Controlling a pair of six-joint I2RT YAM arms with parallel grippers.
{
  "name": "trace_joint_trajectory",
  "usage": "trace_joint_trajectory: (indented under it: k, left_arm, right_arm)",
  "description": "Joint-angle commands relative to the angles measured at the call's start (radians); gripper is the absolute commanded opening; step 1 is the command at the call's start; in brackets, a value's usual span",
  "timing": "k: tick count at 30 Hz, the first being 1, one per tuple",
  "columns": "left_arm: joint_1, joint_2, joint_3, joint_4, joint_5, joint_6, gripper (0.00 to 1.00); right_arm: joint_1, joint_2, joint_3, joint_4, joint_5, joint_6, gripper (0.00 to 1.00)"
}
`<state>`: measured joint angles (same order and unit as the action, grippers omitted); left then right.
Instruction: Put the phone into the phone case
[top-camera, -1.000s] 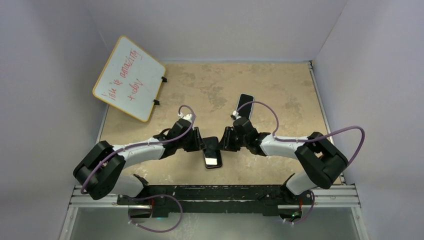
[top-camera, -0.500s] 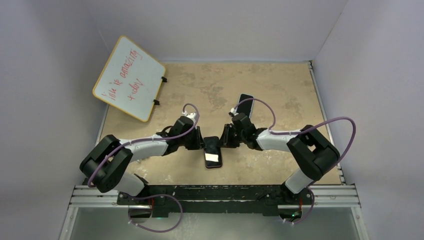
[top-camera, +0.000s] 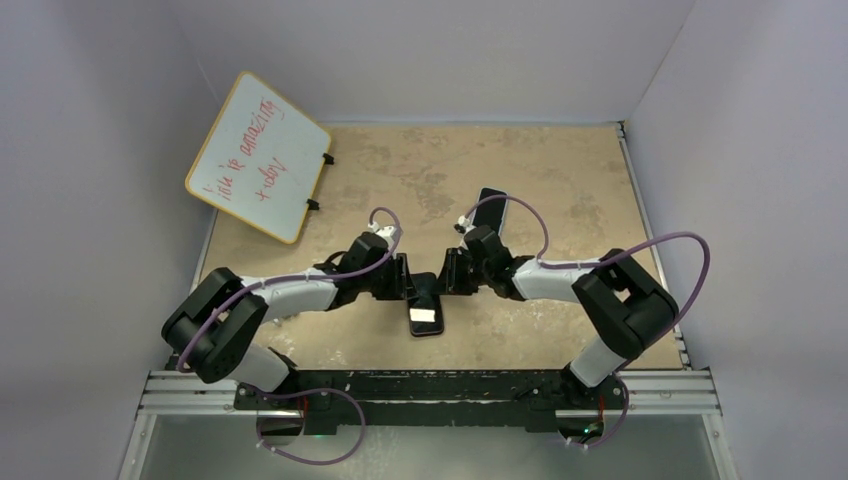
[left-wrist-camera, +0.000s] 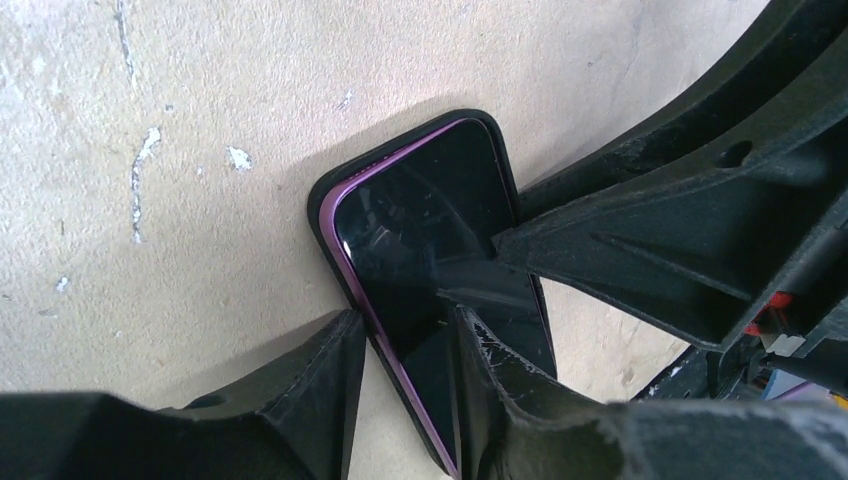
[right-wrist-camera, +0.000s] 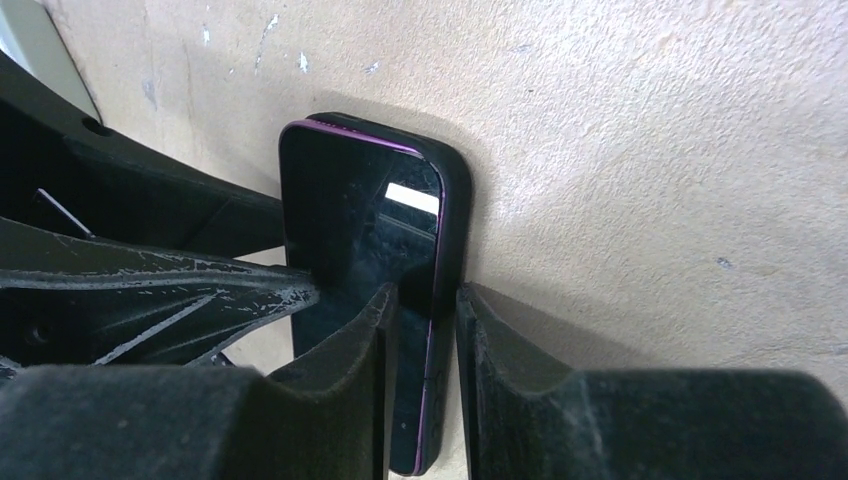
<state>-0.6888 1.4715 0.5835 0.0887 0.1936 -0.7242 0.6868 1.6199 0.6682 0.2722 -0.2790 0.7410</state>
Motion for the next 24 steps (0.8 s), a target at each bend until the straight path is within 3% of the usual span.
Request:
trace_joint_trajectory:
  k: [1, 5, 13, 18, 24]
  left_arm:
    - [-0.01, -0.042, 0.015, -0.034, -0.017, -0.054, 0.37]
    - [-0.008, -0.079, -0.024, -0.06, 0.004, -0.087, 0.3]
    - [-0.009, -0.093, -0.116, 0.022, 0.063, -0.134, 0.14]
    - [-0.008, -0.08, -0.141, 0.04, 0.073, -0.133, 0.13]
    - [-0.008, -0.084, -0.165, 0.055, 0.077, -0.133, 0.11]
  right_arm:
    - [0.019, -0.046, -0.033, 0.018, 0.013, 0.026, 0.32]
    - [0.02, -0.108, -0.099, 0.047, 0.026, 0.056, 0.41]
    - [0.027, -0.114, -0.159, 0.117, -0.001, 0.127, 0.49]
    - [0.067, -0.085, -0.139, 0.147, -0.01, 0.167, 0.53]
    - [0.068, -0.102, -0.185, 0.328, -0.104, 0.259, 0.52]
